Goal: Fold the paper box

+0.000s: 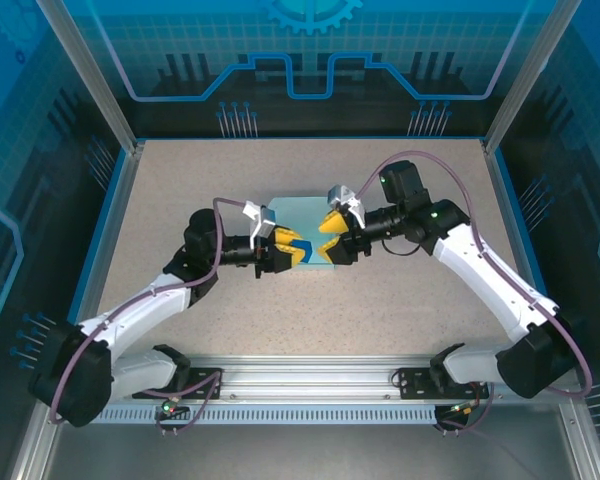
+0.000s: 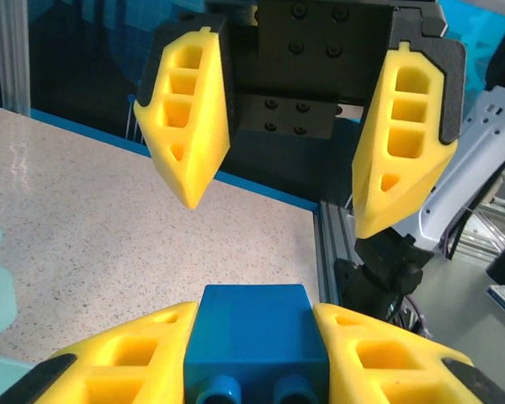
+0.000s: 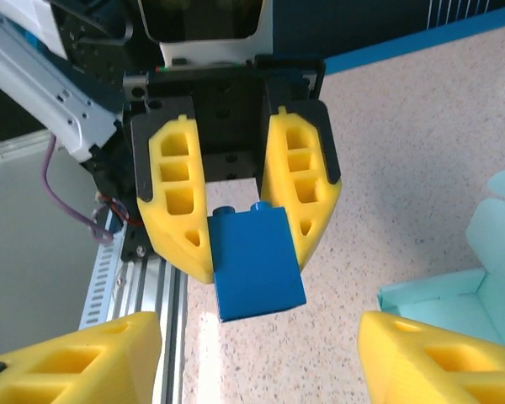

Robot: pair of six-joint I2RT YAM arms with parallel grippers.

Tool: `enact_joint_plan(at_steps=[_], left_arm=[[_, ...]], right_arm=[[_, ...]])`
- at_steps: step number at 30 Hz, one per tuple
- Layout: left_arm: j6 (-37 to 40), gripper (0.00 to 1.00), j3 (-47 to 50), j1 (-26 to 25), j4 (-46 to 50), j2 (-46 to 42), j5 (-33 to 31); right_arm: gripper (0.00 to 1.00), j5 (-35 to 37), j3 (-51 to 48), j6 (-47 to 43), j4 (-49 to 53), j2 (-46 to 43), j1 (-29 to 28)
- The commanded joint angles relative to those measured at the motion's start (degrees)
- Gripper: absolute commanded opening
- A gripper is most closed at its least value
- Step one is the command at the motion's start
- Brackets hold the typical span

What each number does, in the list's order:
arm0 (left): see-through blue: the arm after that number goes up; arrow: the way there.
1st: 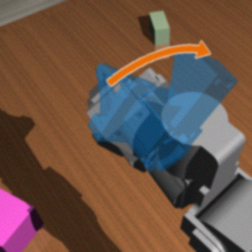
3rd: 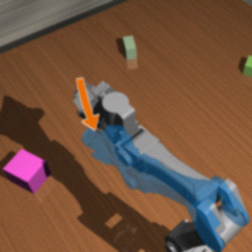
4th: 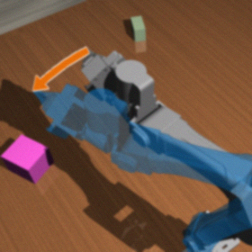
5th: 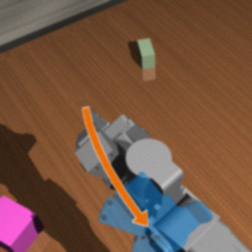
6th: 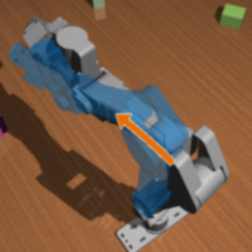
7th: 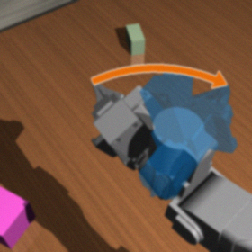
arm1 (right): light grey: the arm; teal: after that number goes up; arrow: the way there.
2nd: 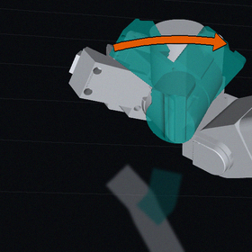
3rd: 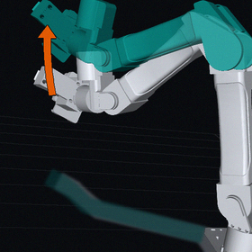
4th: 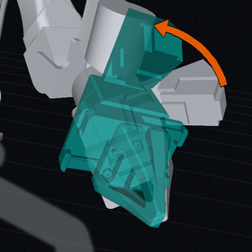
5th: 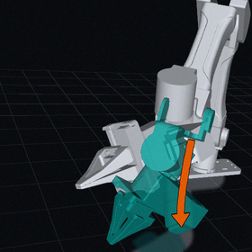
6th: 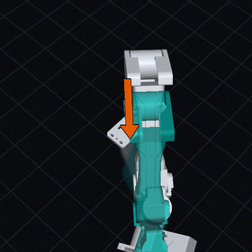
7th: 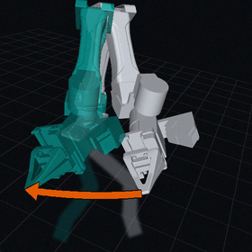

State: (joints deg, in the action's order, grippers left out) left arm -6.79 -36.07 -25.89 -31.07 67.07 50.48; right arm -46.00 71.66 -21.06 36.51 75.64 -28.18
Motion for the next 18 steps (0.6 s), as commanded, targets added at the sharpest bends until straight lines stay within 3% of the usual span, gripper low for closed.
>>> enact_joint_plan(at_steps=[1,11,18], left_arm=[[4.29,0.29,0.79,-0.30,-3.46,1.21,5.19],[7.93,0.28,2.37,-0.91,-3.91,1.51,7.26],[9.16,0.28,2.94,-1.47,-4.43,1.23,7.01]], right_arm=[[0.63,3.40,1.67,-10.27,7.54,0.97,-2.41],[0.59,3.32,-0.24,-14.74,4.97,3.42,-5.83],[0.58,5.13,-0.17,-12.91,4.05,5.32,-5.80]])
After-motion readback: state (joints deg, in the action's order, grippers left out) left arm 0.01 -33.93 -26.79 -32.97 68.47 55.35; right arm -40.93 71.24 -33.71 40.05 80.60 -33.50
